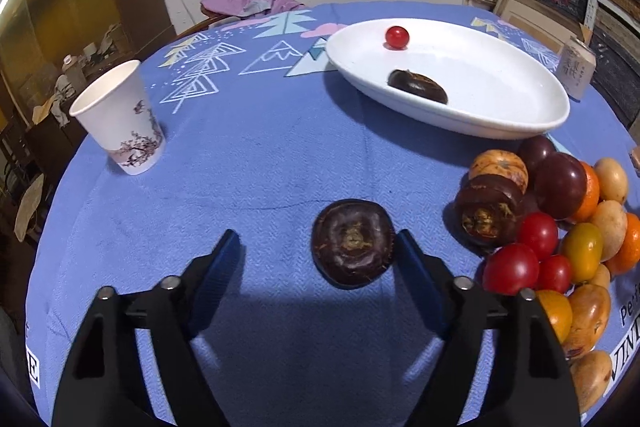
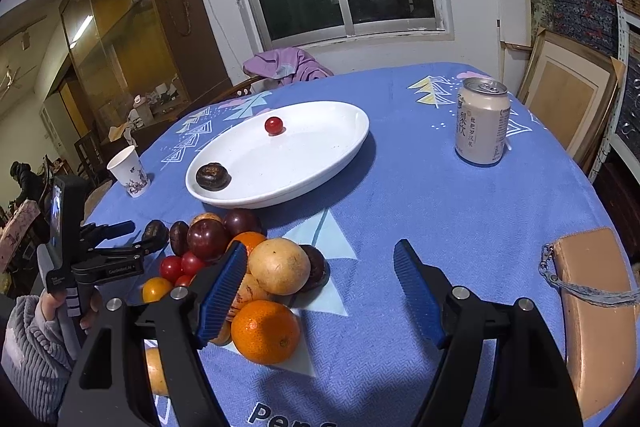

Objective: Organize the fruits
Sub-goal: 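Grasp a second dark mangosteen from the table with the left tool, then grasp the tan round fruit with the right tool while the left tool holds the mangosteen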

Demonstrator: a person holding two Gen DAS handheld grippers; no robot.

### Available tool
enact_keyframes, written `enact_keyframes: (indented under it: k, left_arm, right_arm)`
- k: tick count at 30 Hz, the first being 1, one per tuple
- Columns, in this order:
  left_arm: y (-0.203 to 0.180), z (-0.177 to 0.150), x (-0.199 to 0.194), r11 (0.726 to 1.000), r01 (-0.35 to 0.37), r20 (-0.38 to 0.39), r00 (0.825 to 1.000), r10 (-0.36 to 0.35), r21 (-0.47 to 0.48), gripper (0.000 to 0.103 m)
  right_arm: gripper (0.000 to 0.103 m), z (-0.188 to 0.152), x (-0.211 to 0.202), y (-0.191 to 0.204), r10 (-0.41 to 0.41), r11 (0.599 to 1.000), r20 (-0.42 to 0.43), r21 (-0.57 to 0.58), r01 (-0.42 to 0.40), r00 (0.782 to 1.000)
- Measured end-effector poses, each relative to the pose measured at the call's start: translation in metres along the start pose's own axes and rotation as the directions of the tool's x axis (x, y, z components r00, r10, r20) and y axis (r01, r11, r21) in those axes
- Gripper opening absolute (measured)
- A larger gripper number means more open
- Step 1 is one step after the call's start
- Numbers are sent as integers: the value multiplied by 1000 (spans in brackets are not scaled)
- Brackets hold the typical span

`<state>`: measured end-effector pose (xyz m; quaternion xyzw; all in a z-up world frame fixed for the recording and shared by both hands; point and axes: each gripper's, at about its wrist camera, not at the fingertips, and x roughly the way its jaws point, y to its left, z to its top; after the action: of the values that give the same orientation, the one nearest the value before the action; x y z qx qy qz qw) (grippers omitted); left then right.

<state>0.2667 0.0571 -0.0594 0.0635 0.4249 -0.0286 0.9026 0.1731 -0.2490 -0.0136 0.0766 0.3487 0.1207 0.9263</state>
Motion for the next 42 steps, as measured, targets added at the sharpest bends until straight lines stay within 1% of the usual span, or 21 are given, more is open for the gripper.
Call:
enact_keyframes:
  k: [2,6,8,9,10,11,13,15,17,19,21,25,27,30,33,35,37,39,40,42]
  left_arm:
    - [-1,0,2,1000,22,-9,1000,-22,3,66]
    - [3,1,3,999,39,-7,999,-39,-15,64]
    - [4,2,4,998,52,-3,999,-52,-22,56]
    - [4,3,4,998,54,-4,999,-54,-23,54]
    - [5,3,5,998,57,-7,998,-57,-25,50]
    - [5,3,5,998,60,-5,998,-60,-27,43]
    - [7,2,2,999,34,1,999,-34,-36,43]
    - [13,1,0,999,-11,3,1000,11,-49,43]
    - [22,-1,-1,996,-27,-4,1000,27,-81,43]
    - [31,-3,-1,992,-32,-12,999,30,-121,43]
    - [35,-3,1,990,-24,-20,1000,21,-138,43]
    - [30,-4,1,992,-34,-17,999,33,-119,43]
    - [29,-4,1,993,-36,-17,999,34,-115,43]
    - [29,-4,2,993,-34,-18,999,32,-116,43]
    - [28,-4,2,993,-39,-17,999,37,-110,43]
    - [27,-4,1,994,-39,-17,999,37,-105,43]
    - [26,-4,2,994,-39,-17,999,38,-101,42]
    - [26,-4,1,994,-41,-17,999,39,-99,42]
    - [26,-4,1,994,-40,-16,999,38,-100,42]
    - [26,-4,1,994,-39,-17,999,37,-101,42]
  right_arm:
    - [77,-1,2,2,2,1000,-9,-8,-2,1000]
    - [77,-3,5,2,5,1000,-23,-7,-6,1000]
    - [77,-4,8,2,8,1000,-33,-4,-9,999]
    - [77,-4,10,3,9,1000,-37,-4,-9,999]
    - [77,-5,12,3,9,1000,-43,-6,-10,999]
    - [77,-6,13,4,9,1000,-47,-7,-9,999]
    - [77,-7,15,5,13,1000,-54,-10,-13,998]
    - [77,-8,15,6,17,1000,-53,-15,-18,998]
    - [77,-8,15,8,16,999,-55,-27,-17,998]
    - [77,-9,15,10,16,999,-54,-37,-18,998]
    - [76,-10,16,13,9,998,-51,-55,-12,999]
    - [76,-11,21,24,-17,994,-53,-110,11,998]
    - [76,-12,27,26,-11,994,-70,-110,3,997]
    - [76,-11,38,19,55,998,-116,-27,-59,992]
    - [75,-6,47,14,83,996,-129,30,-80,988]
    - [68,-3,55,9,132,989,-145,90,-120,981]
    - [63,-5,62,6,161,982,-167,130,-140,973]
    - [63,-7,68,1,188,972,-176,174,-157,966]
    - [61,-7,68,0,194,970,-178,185,-161,965]
    - [60,-8,69,-2,197,968,-178,194,-162,964]
